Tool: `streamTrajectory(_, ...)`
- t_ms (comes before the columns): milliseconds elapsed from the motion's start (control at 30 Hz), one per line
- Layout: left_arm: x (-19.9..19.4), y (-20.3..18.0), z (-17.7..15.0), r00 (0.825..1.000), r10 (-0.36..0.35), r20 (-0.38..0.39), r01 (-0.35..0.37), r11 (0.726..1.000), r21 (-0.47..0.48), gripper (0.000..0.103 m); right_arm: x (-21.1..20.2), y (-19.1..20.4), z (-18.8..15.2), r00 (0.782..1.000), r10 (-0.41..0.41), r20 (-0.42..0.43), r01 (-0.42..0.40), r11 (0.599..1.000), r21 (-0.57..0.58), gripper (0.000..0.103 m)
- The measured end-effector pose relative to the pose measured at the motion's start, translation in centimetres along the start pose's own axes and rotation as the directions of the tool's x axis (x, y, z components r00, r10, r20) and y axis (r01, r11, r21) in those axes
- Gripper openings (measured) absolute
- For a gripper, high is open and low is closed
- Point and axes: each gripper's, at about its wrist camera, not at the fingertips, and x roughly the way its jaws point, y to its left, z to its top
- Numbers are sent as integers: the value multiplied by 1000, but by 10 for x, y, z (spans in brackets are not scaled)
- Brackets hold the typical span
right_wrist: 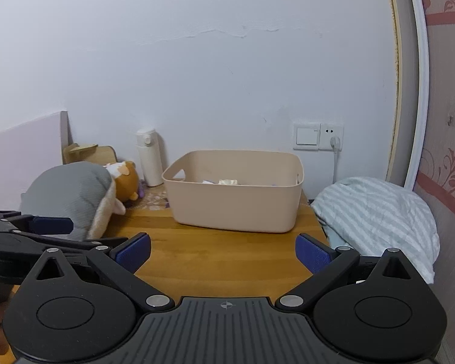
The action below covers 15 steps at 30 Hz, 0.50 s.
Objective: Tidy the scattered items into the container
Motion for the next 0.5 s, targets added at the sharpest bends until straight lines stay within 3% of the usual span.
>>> streamTrajectory(500, -66, -16, -51, 999, 53, 2, -53, 999, -12, 97, -70, 14, -48, 1000, -14, 14, 14, 1000, 20, 103)
